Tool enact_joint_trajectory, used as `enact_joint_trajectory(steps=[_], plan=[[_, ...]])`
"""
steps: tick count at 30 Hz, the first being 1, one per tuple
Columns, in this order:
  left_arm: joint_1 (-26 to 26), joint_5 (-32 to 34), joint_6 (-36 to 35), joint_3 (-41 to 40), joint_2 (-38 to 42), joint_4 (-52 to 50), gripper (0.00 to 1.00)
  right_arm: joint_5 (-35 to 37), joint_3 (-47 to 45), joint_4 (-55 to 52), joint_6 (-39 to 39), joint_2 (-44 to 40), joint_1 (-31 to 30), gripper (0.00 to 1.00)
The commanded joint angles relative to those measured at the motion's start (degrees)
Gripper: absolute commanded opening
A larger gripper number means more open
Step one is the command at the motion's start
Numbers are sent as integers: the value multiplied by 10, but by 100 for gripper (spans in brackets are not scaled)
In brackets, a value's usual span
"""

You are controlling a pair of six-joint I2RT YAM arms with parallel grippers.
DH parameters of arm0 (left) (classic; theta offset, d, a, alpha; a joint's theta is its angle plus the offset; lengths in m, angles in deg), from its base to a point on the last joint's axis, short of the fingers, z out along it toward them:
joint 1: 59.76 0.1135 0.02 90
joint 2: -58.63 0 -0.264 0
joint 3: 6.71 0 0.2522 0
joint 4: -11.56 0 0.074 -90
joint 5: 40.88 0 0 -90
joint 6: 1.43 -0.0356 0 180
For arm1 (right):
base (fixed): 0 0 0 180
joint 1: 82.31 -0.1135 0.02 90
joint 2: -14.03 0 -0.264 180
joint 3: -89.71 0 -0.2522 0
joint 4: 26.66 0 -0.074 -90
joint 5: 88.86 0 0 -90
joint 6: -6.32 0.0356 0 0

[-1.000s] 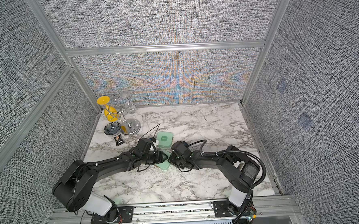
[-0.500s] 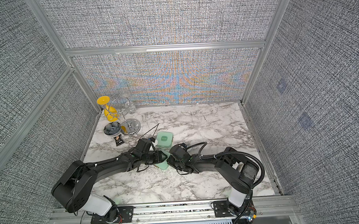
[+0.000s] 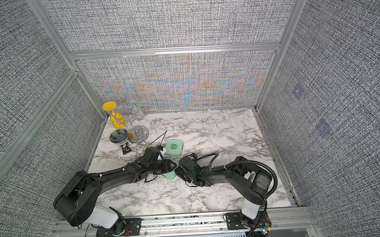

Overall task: Organize nail clipper sets
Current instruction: Close the storage box at the center of the board, then reset both arms

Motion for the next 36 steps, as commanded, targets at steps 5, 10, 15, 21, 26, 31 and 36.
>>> enact_joint_trajectory(steps=[5,10,15,21,26,31,36], plan=[[-9,69,-32,38,56,-174,52,68,33,-270,-171,-132,45,34],[-9,265,-97,125,177,-279,53,250,107,-472,-449,-262,86,41],[42,517,-149,146,301,-289,56,301,34,-391,-646,-401,182,46],[153,629,-284,-13,463,-70,65,275,-165,-134,-777,-547,301,67],[184,648,-430,-169,535,127,64,221,-280,-12,-785,-577,368,70],[272,560,-395,-265,439,265,64,195,-327,115,-742,-476,430,71],[315,509,-403,-272,211,461,64,168,-322,302,-759,-326,465,71]])
